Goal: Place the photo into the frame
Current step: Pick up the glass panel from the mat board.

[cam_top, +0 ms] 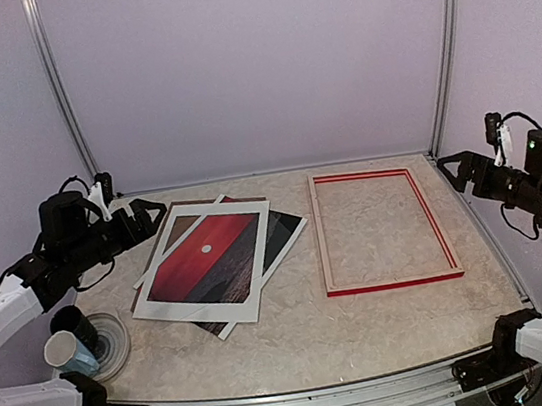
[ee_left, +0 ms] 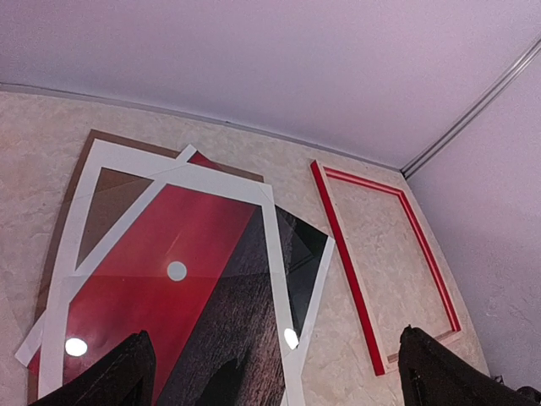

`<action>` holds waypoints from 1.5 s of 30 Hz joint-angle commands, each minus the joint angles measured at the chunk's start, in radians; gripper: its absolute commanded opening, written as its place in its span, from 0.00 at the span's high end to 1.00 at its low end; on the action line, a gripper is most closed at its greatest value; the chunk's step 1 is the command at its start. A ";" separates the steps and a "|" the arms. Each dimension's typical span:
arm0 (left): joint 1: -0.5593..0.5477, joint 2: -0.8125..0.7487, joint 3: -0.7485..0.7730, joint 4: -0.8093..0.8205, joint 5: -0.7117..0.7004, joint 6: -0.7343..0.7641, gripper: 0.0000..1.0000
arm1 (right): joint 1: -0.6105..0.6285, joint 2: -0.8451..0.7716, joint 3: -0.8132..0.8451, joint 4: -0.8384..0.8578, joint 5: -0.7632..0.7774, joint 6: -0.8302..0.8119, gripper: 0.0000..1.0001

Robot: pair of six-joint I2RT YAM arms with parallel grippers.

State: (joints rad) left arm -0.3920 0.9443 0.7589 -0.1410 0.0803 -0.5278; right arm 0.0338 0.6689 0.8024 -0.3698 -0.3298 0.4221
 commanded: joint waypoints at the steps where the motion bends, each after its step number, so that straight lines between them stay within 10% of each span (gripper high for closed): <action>1: -0.079 0.022 -0.015 0.041 -0.077 -0.037 0.01 | 0.009 0.048 -0.060 0.085 -0.103 0.130 0.01; 24: -0.276 0.251 -0.107 0.231 -0.112 -0.142 0.01 | 0.539 0.629 0.115 -0.006 0.469 0.389 0.01; 33: -0.307 0.343 -0.107 0.266 -0.119 -0.159 0.01 | 0.556 0.678 0.052 0.328 0.158 0.405 0.01; 45: -0.323 0.437 -0.115 0.323 -0.092 -0.168 0.01 | 0.673 0.931 0.263 0.287 0.073 0.392 0.02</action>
State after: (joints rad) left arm -0.7033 1.3636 0.6495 0.1268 -0.0269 -0.6918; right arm 0.6651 1.5391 1.0294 -0.1177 -0.2100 0.7879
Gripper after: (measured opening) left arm 0.989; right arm 0.982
